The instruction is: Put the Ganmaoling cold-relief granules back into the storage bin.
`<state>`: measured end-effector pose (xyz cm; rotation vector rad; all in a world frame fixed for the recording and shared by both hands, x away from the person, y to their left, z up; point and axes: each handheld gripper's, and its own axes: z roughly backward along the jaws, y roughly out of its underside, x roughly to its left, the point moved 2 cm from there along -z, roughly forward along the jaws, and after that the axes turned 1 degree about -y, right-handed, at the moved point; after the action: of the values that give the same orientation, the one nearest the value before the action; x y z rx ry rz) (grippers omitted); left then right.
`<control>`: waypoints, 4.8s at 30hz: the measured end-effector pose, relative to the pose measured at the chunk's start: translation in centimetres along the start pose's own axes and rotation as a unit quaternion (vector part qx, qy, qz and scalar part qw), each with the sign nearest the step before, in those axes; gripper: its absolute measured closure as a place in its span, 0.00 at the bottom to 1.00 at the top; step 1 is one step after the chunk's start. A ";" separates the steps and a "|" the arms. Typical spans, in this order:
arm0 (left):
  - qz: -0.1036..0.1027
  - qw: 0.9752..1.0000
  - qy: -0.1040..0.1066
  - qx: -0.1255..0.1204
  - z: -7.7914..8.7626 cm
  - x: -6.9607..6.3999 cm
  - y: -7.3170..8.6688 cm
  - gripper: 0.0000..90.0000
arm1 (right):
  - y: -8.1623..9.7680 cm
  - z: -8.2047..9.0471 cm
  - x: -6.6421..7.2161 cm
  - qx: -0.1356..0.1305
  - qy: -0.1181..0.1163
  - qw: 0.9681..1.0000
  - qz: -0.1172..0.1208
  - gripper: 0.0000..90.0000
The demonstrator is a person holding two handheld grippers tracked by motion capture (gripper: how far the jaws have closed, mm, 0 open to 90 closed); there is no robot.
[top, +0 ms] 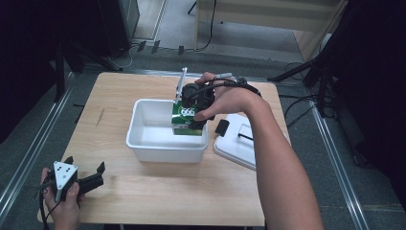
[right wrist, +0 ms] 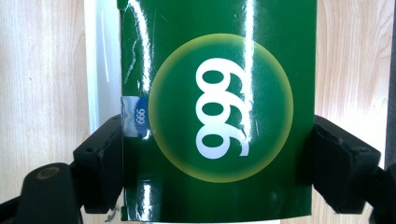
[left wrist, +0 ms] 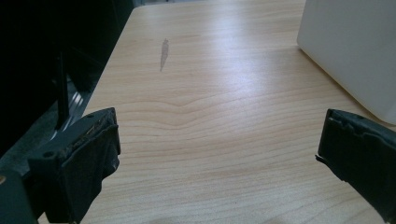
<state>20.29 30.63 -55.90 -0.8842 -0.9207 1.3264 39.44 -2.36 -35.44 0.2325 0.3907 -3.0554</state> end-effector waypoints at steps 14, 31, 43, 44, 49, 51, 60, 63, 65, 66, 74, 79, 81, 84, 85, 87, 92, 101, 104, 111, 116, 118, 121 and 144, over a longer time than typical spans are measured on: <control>0.001 1.000 0.000 0.000 0.0 0.0 0.0 0.00 | -0.4 -1.2 0.1 -0.001 -0.008 1.000 -0.002 0.18; 0.001 1.000 0.000 0.000 0.0 0.0 0.0 0.00 | 0.3 -2.8 0.0 0.002 -0.011 1.000 0.000 0.18; 0.001 1.000 0.000 0.000 0.0 0.0 0.0 0.00 | 1.4 -4.1 -0.1 0.007 -0.014 1.000 -0.001 0.18; 0.001 1.000 0.000 0.000 0.0 0.0 0.0 0.00 | 1.6 -4.2 0.0 0.009 -0.016 1.000 -0.006 0.18; 0.001 1.000 0.000 0.000 0.0 0.0 0.0 0.00 | 2.0 -4.6 -0.1 0.006 -0.013 1.000 0.001 0.18; 0.001 1.000 0.000 -0.001 0.0 0.0 0.0 0.00 | 2.1 -4.7 0.0 0.004 -0.013 1.000 0.000 0.18; 0.002 1.000 0.000 -0.001 0.0 0.0 0.0 0.00 | 2.3 -5.2 -0.1 0.002 -0.019 1.000 -0.008 0.18; 0.002 1.000 0.000 -0.001 0.0 0.0 0.0 0.00 | 2.5 -5.5 -0.2 -0.002 -0.022 1.000 -0.007 0.18; 0.002 1.000 -0.001 -0.002 0.0 0.0 0.0 0.00 | 2.6 -5.7 -0.2 -0.004 -0.024 1.000 -0.009 0.18; 0.002 1.000 -0.001 -0.002 0.0 0.0 0.0 0.00 | 2.6 -5.7 -0.2 -0.002 -0.024 1.000 -0.011 0.18; 0.003 1.000 0.000 -0.001 0.0 0.0 0.0 0.00 | 2.7 -6.7 -0.2 0.003 -0.021 1.000 -0.006 0.18; 0.001 1.000 0.000 -0.001 0.0 0.0 0.0 0.00 | 2.8 -7.4 -0.2 0.005 -0.021 1.000 -0.006 0.18; 0.001 1.000 0.000 0.000 0.1 0.0 0.0 0.00 | 2.9 -7.6 -0.2 0.004 -0.023 1.000 -0.010 0.18; 0.001 1.000 0.000 -0.001 0.0 0.0 0.0 0.00 | 3.0 -7.9 -0.3 0.003 -0.026 1.000 -0.012 0.18; 0.001 1.000 0.000 -0.001 0.0 0.0 0.0 0.00 | 3.0 -8.0 -0.3 0.005 -0.027 1.000 -0.014 0.18; 0.001 1.000 0.000 -0.001 0.0 0.0 0.0 0.00 | 3.0 -8.1 -0.3 0.010 -0.027 0.999 -0.017 0.18; 0.000 1.000 0.000 -0.001 0.0 0.0 0.0 0.00 | 2.8 -8.5 -0.2 0.024 -0.029 0.999 -0.019 0.17; 0.001 1.000 0.001 0.000 0.0 0.0 0.0 0.00 | 2.4 -9.2 -0.3 0.043 -0.030 0.998 -0.026 0.17; 0.001 1.000 0.001 0.000 0.1 0.1 0.0 0.00 | 2.3 -9.4 -0.3 0.047 -0.030 0.998 -0.030 0.17; 0.001 1.000 0.000 -0.002 0.0 0.0 0.0 0.00 | 2.3 -9.9 -0.3 0.062 -0.028 0.997 -0.029 0.17; 0.001 1.000 -0.001 -0.002 0.0 0.0 0.0 0.00 | 2.4 -10.1 -0.3 0.072 -0.030 0.997 -0.026 0.17; 0.000 1.000 -0.001 -0.002 0.0 0.0 0.0 0.00 | 2.4 -10.2 -0.3 0.074 -0.032 0.996 -0.029 0.17; 0.000 1.000 -0.001 -0.002 0.0 0.0 0.0 0.00 | 2.3 -10.3 -0.3 0.078 -0.032 0.996 -0.029 0.17; 0.002 1.000 -0.001 -0.003 0.0 0.0 0.0 0.00 | 2.7 -7.7 -0.3 0.068 -0.012 0.996 -0.049 0.00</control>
<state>20.26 30.66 -55.92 -0.8899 -0.9258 1.3296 41.02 -3.06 -43.40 0.1862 0.1987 -3.1822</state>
